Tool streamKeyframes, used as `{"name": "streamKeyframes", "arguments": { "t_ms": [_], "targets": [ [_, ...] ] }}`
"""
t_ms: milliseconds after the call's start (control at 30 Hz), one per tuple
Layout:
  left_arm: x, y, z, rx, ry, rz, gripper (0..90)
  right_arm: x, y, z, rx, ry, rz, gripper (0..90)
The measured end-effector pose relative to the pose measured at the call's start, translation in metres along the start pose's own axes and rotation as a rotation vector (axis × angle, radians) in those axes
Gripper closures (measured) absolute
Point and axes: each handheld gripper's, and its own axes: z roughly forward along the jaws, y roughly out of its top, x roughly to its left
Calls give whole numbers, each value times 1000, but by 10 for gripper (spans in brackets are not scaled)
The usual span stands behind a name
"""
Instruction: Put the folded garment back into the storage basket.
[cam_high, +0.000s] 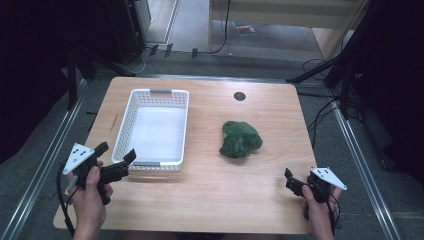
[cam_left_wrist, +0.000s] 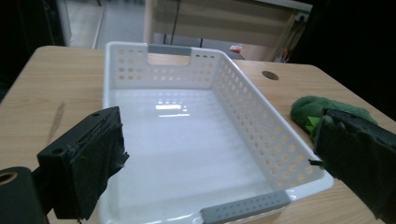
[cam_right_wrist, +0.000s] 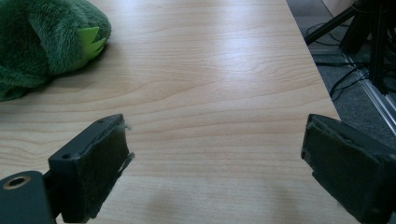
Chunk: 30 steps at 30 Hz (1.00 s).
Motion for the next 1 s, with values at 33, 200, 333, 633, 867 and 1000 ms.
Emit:
{"name": "streamKeyframes", "arguments": {
  "t_ms": [33, 200, 333, 633, 867, 1000],
  "targets": [
    [-3, 2, 4, 5, -6, 4, 26, 0, 0, 0, -1, 2, -1, 73],
    [-20, 8, 26, 38, -43, 18, 26, 0, 0, 0, 2, 9, -2, 73],
    [-33, 14, 40, 56, -71, 24, 26, 0, 0, 0, 0, 12, -4, 68],
    [-72, 24, 72, 110, -116, 59, 26, -3, 1, 1, 10, 19, 25, 67],
    [-93, 24, 94, 145, -147, 57, 26, -4, 1, 1, 13, 22, 33, 67],
    [-104, 26, 105, 153, -156, 52, 25, -5, 1, 2, 16, 28, 33, 67]
  ]
}}
